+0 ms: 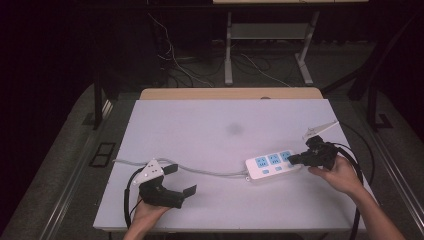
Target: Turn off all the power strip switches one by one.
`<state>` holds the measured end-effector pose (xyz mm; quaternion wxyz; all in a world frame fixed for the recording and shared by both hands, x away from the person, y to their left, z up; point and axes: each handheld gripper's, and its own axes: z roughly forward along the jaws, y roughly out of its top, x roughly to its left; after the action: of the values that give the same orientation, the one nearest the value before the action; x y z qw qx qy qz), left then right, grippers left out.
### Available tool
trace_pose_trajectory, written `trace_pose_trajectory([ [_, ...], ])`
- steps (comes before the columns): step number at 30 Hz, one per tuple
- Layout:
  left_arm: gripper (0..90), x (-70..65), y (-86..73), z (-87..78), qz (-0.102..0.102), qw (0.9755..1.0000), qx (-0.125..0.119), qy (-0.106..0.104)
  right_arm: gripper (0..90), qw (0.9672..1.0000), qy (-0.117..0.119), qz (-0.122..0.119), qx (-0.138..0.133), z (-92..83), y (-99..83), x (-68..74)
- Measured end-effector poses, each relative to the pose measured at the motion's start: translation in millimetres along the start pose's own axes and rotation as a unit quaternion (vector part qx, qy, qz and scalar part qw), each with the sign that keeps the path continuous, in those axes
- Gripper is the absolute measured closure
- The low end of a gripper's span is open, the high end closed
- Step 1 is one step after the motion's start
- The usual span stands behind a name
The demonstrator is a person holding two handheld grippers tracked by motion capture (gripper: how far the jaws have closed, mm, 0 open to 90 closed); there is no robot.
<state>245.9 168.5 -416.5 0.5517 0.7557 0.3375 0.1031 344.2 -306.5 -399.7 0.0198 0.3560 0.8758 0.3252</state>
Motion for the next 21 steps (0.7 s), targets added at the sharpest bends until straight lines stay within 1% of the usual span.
trace_pose_trajectory([
  [11, 0.0, 0.4, -0.1, -0.5, -0.001, 1.0, 0.0, 0.001, 89.7, 0.9998, -0.006, 0.006, 0.017, 8.5, -1.2, -3.9],
  [13, 0.0, 0.5, -0.2, -0.7, -0.001, 1.0, -0.001, 0.001, 89.7, 0.9998, -0.006, 0.003, 0.018, 10.3, -1.6, -4.3],
  [17, 0.0, 1.4, -0.2, -1.0, -0.003, 1.0, -0.002, 0.0, 89.8, 0.9999, -0.002, 0.004, 0.011, 11.9, -4.3, -4.0],
  [19, 0.0, 1.6, -0.1, -1.2, -0.004, 1.0, -0.002, 0.0, 89.8, 0.9999, 0.001, 0.002, 0.012, 11.6, -5.3, -3.7],
  [21, 0.0, 1.5, -0.1, -1.3, -0.004, 1.0, -0.002, 0.0, 89.8, 0.9999, 0.0, 0.002, 0.013, 11.1, -5.8, -2.5],
])
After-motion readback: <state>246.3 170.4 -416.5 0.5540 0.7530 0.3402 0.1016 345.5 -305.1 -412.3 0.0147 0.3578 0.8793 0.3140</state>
